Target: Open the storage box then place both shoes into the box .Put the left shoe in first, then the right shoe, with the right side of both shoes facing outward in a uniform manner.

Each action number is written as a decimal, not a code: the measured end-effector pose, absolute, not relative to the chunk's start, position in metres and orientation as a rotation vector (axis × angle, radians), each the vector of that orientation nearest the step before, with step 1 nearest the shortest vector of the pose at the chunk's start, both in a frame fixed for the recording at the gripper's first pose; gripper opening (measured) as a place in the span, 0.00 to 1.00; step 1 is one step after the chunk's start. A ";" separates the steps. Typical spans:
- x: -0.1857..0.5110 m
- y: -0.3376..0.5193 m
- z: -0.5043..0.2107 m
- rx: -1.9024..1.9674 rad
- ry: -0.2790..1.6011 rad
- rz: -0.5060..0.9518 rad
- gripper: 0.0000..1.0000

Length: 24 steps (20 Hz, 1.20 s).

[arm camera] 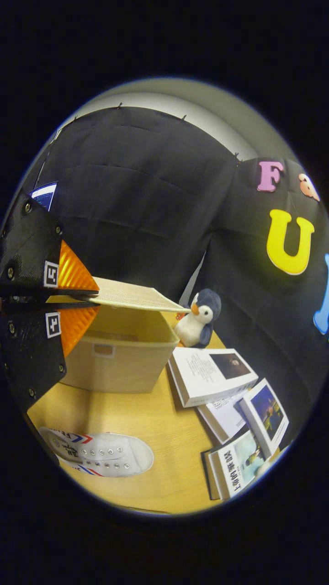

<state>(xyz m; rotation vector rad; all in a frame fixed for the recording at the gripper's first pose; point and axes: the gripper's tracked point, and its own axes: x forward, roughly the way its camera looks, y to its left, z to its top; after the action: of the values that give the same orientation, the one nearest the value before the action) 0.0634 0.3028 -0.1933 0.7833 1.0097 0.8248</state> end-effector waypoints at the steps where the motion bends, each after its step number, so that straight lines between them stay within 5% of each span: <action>1: 0.066 0.308 -0.180 0.770 0.984 0.833 0.06; 10: 0.055 0.425 -0.107 0.620 0.881 0.993 0.10; 21: 0.031 0.551 -0.118 0.552 0.951 1.071 0.10; 24: 0.034 0.556 -0.129 0.491 0.939 1.059 0.41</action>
<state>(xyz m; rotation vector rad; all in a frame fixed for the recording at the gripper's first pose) 0.0337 0.5562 -0.1291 0.4911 0.9391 1.0592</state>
